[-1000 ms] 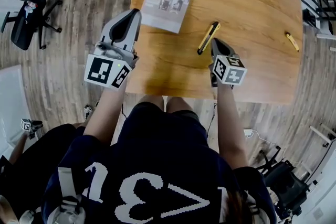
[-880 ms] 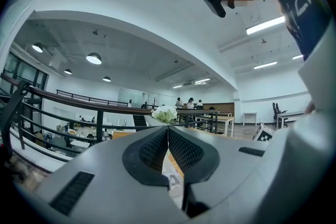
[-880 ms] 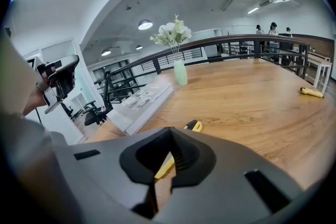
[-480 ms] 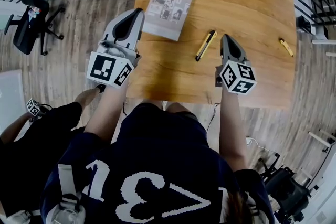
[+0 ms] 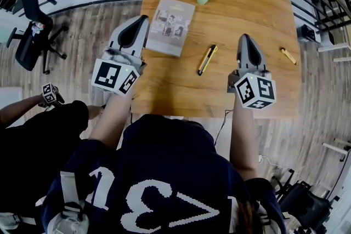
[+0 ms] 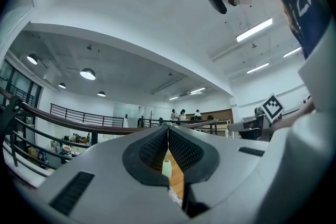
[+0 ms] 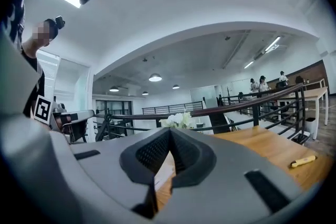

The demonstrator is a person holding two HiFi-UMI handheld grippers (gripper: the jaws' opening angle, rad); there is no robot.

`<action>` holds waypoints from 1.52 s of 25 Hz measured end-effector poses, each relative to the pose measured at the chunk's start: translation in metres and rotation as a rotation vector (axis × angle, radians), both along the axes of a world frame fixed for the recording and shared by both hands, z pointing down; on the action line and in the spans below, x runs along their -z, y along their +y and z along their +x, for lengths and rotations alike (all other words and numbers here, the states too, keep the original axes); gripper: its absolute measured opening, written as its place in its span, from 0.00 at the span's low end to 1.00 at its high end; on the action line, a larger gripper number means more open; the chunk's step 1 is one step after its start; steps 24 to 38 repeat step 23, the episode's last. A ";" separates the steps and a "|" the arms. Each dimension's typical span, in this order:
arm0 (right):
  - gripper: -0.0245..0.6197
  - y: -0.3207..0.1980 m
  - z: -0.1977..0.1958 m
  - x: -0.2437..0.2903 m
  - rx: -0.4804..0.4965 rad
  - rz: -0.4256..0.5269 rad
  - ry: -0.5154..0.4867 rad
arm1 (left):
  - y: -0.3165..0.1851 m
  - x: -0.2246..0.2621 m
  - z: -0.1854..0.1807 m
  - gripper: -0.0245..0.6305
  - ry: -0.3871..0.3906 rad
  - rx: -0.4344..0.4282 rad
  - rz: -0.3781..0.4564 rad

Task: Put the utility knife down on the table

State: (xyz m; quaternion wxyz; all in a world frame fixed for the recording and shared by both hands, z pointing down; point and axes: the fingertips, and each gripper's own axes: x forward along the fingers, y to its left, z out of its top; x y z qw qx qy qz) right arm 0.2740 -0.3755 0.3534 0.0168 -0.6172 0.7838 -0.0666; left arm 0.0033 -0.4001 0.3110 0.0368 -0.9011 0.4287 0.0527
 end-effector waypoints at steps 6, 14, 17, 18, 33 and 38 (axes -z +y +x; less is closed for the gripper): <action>0.07 0.010 0.004 0.039 -0.013 0.082 -0.008 | 0.003 0.014 0.005 0.06 0.013 -0.024 0.020; 0.07 0.015 0.006 0.059 -0.025 0.124 0.000 | 0.005 0.028 0.010 0.06 0.032 -0.036 0.036; 0.07 0.016 0.004 0.059 -0.025 0.127 0.000 | 0.006 0.027 0.011 0.06 0.041 -0.039 0.033; 0.07 0.016 0.004 0.060 -0.025 0.128 0.000 | 0.006 0.026 0.011 0.06 0.040 -0.039 0.031; 0.07 0.016 0.002 0.062 -0.023 0.129 0.002 | 0.003 0.026 0.011 0.06 0.024 -0.039 0.026; 0.07 0.016 0.002 0.062 -0.023 0.129 0.002 | 0.003 0.026 0.011 0.06 0.024 -0.039 0.026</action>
